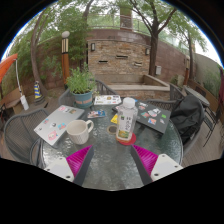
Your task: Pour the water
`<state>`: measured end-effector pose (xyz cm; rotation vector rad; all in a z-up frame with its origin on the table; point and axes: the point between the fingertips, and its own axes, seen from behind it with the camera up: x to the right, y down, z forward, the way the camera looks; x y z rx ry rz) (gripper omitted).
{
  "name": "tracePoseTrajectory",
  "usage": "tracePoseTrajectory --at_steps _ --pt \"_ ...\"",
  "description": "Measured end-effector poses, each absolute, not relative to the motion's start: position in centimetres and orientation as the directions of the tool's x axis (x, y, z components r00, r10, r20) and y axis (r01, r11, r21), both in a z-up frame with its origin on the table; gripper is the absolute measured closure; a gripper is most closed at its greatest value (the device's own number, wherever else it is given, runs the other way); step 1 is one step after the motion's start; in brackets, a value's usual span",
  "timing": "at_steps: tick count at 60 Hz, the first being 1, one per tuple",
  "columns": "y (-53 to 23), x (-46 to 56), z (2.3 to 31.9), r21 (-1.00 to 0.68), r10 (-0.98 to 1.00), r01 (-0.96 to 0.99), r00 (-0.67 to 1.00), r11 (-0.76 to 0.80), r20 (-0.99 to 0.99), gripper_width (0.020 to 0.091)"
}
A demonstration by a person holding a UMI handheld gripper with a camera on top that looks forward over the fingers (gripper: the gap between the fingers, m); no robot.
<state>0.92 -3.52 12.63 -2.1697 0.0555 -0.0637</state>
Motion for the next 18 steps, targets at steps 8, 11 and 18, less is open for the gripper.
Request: tracePoseTrajectory --at_steps 8,11,18 --pt "-9.0 -3.9 15.9 -0.817 -0.080 -0.051 0.997 -0.575 -0.006 0.0274" --pt "-10.5 -5.9 16.7 -0.809 -0.086 -0.083 0.995 -0.582 -0.041 0.0276" --pt "-13.8 -10.6 18.7 -0.777 -0.088 -0.170 0.985 -0.606 -0.148 0.0274"
